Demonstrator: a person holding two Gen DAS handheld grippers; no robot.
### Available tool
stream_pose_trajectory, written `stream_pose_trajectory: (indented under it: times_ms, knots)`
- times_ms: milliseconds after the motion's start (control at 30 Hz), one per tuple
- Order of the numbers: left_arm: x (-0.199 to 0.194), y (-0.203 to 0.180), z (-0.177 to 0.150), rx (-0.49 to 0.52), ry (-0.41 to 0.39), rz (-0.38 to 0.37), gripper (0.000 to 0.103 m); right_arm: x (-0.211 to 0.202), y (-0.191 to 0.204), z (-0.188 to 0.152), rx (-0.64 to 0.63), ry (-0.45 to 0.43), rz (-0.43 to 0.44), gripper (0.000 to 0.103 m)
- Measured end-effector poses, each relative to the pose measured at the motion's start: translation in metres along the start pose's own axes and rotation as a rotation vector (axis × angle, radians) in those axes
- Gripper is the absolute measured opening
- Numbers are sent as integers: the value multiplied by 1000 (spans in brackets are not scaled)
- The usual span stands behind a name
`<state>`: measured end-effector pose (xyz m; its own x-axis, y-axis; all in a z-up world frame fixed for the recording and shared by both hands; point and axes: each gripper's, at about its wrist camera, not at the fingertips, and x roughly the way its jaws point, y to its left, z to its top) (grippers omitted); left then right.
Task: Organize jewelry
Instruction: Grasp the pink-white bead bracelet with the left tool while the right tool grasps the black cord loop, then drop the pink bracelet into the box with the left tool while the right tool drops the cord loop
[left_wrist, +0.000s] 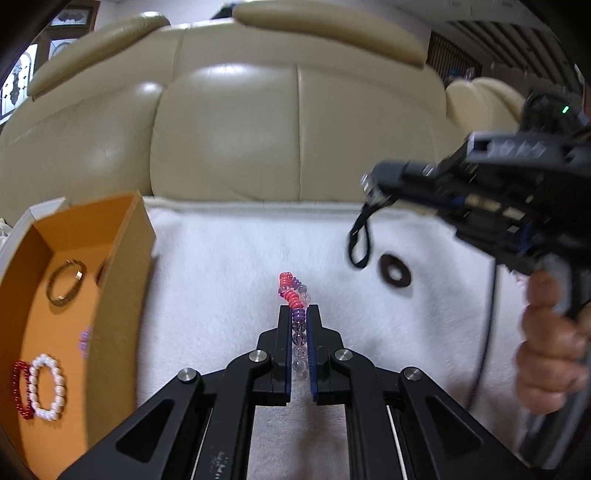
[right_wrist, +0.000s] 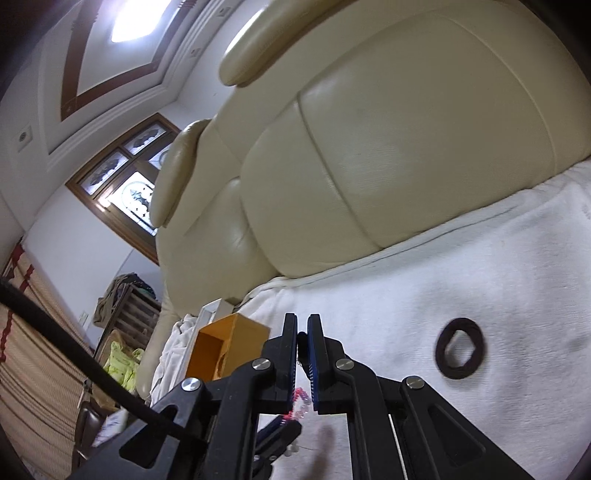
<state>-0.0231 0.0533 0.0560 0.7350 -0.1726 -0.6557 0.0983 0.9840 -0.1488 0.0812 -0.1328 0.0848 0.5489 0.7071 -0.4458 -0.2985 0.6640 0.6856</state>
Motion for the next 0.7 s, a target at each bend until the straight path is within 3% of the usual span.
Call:
stream_pose_trajectory:
  times_ms: [133,333,500,700]
  knots:
    - [-31,7,4,-10,-64,-9,7,3,17,-5,-29,4,25,6]
    - [-86,34,-1,-45,-135,36,7,4,49,-20,-88,26,81,6]
    - [-122,85,-11,-105,-177,164,7,5,87,-49,-147,70,151,6]
    - [-142,145,-42,-233,-114,302,7,25,127,-87,-196,160,220,6]
